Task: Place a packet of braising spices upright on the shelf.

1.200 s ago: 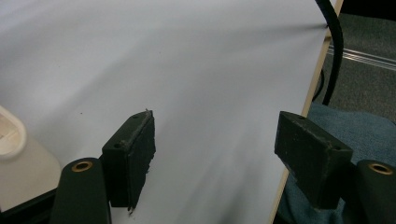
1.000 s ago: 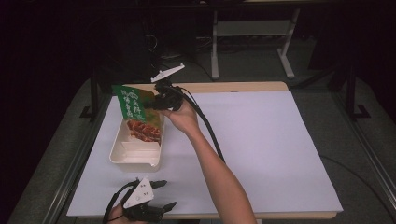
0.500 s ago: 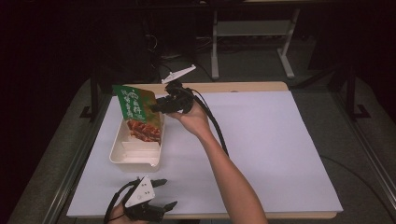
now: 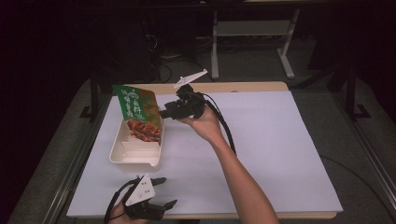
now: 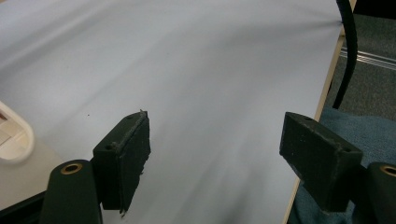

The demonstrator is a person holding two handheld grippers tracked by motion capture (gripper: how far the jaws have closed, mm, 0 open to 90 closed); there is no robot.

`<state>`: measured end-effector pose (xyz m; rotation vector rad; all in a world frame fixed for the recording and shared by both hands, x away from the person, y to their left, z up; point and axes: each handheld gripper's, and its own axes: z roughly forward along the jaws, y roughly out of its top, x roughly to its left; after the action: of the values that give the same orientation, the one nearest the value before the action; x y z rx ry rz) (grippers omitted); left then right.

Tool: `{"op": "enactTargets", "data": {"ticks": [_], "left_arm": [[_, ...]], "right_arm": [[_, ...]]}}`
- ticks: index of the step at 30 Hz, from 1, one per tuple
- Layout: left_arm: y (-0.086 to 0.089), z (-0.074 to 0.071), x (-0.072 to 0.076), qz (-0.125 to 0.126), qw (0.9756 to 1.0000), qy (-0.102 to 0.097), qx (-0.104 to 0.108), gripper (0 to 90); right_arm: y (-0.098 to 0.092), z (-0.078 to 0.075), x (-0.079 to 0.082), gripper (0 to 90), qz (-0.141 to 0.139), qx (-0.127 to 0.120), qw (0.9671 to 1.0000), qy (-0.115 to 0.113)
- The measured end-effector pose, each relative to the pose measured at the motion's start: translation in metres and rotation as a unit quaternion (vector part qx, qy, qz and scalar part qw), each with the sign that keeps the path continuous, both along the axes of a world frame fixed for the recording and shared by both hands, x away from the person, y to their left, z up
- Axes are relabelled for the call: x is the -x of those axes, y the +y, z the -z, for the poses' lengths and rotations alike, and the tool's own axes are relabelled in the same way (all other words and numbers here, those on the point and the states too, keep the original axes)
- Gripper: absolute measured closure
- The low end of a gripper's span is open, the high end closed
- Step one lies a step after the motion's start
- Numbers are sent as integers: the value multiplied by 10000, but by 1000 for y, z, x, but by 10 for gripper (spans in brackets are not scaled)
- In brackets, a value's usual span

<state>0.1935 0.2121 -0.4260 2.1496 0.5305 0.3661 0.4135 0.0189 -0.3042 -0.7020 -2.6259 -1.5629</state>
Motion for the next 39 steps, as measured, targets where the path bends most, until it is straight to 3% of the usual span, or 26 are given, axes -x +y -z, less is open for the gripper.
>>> {"op": "enactTargets", "data": {"ticks": [39], "left_arm": [[4,1,-2,-60,10000,11,-2,236]], "right_arm": [[-81,24,31,469,277,-60,9994,196]]}}
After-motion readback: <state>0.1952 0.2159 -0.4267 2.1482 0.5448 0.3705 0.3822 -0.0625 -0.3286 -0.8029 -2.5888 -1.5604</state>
